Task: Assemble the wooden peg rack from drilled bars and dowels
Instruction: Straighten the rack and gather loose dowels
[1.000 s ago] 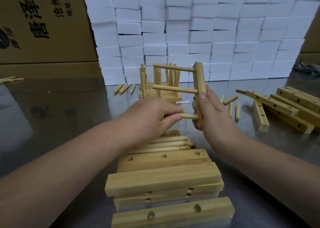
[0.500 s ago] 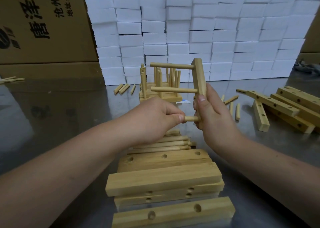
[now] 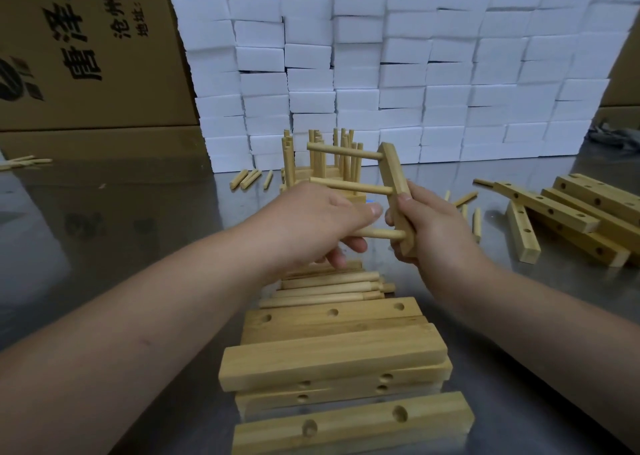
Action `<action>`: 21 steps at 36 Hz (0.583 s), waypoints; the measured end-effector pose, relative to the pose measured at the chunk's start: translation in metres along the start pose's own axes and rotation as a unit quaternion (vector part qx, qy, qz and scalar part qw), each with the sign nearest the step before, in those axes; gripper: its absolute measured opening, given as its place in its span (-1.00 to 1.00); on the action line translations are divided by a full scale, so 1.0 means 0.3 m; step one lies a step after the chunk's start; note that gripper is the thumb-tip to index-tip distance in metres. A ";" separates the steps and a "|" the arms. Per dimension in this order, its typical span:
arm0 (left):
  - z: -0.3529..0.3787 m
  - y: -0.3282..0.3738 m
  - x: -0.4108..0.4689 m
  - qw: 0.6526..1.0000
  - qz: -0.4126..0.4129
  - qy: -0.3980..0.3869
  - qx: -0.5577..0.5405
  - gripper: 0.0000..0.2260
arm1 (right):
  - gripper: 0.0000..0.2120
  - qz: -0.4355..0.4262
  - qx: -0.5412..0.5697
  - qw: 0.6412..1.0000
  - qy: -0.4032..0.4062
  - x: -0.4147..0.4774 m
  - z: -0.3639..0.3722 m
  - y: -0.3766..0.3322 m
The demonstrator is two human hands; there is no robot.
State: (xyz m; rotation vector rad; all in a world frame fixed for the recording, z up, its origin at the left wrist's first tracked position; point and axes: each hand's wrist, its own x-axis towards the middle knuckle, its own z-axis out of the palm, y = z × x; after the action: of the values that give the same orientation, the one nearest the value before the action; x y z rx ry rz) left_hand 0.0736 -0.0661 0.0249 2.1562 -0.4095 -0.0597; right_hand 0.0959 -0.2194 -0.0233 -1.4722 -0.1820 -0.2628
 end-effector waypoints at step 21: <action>-0.013 -0.104 0.062 0.994 -0.043 0.105 -0.004 -0.86 | -0.76 0.249 0.310 0.915 -0.073 0.057 -0.072 -0.009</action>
State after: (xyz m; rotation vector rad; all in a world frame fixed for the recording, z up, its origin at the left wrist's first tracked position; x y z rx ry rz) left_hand 0.1002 -0.0521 0.0041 2.1446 -0.1947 0.1169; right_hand 0.1105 -0.2421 -0.0178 -0.8587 0.0016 0.3052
